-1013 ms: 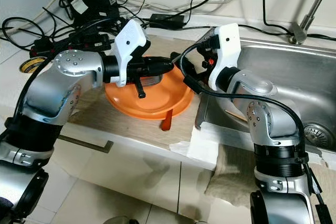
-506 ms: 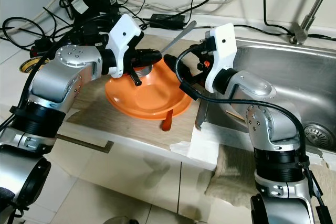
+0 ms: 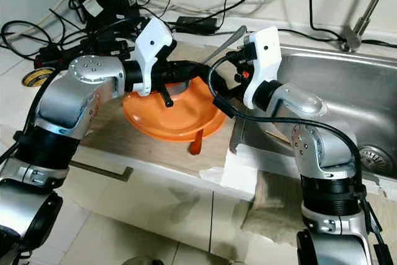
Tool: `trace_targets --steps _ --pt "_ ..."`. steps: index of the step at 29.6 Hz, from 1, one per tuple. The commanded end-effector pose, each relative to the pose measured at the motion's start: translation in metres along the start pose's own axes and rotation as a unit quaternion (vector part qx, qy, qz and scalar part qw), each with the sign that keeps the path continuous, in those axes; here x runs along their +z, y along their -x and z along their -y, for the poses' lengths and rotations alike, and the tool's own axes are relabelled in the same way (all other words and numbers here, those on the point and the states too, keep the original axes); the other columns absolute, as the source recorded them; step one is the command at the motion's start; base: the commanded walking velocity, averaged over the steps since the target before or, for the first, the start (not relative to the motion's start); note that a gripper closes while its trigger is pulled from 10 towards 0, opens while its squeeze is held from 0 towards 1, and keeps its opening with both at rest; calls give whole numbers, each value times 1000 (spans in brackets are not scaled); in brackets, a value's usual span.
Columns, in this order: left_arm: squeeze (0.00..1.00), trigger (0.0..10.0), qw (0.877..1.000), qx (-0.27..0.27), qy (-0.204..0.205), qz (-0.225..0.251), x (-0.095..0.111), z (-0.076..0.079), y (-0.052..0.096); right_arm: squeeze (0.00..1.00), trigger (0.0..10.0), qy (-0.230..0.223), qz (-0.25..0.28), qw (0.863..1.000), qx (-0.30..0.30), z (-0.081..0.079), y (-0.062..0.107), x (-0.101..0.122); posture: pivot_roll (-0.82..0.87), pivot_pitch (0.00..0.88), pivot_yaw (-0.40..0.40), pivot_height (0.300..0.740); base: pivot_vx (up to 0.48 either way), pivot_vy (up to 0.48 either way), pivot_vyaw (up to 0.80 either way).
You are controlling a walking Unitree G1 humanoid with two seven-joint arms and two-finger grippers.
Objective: Kitchen organization
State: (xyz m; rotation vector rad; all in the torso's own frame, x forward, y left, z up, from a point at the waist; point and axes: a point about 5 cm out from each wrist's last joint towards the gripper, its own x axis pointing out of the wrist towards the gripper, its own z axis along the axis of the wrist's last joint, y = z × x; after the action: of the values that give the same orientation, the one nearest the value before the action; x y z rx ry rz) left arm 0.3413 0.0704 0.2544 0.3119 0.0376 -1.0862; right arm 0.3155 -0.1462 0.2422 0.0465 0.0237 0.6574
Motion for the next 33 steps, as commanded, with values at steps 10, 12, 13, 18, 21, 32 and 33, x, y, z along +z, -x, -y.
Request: trace_targets --steps 10,12,13,18,21,32,33 --pt "0 0 999 -28 -16 34 18 10 6 0 10000 12 8 999 -32 6 -4 0 -46 0 78 740 0 0 0" --pt "0 0 999 -32 -17 34 18 12 6 0 10000 10 10 999 -34 6 -5 1 -45 0 79 740 0 0 0" --pt "0 0 999 -33 -17 34 18 12 6 0 10000 10 11 999 -35 6 -5 1 -45 0 79 740 0 0 0" --pt "0 0 998 -41 -18 36 19 16 6 0 10000 2 17 999 -42 8 -5 2 -46 0 79 740 0 0 0" --pt "0 0 998 -55 -22 33 18 21 7 0 10000 -10 24 998 -54 11 -6 3 -47 0 79 740 0 0 0" --pt "0 0 996 -81 -25 13 6 30 7 0 0 -30 34 996 -81 16 -7 3 -46 0 78 740 0 0 0" --pt "0 0 996 -84 -25 13 6 31 8 0 0 -31 35 996 -82 16 -7 3 -46 0 78 740 0 0 0"
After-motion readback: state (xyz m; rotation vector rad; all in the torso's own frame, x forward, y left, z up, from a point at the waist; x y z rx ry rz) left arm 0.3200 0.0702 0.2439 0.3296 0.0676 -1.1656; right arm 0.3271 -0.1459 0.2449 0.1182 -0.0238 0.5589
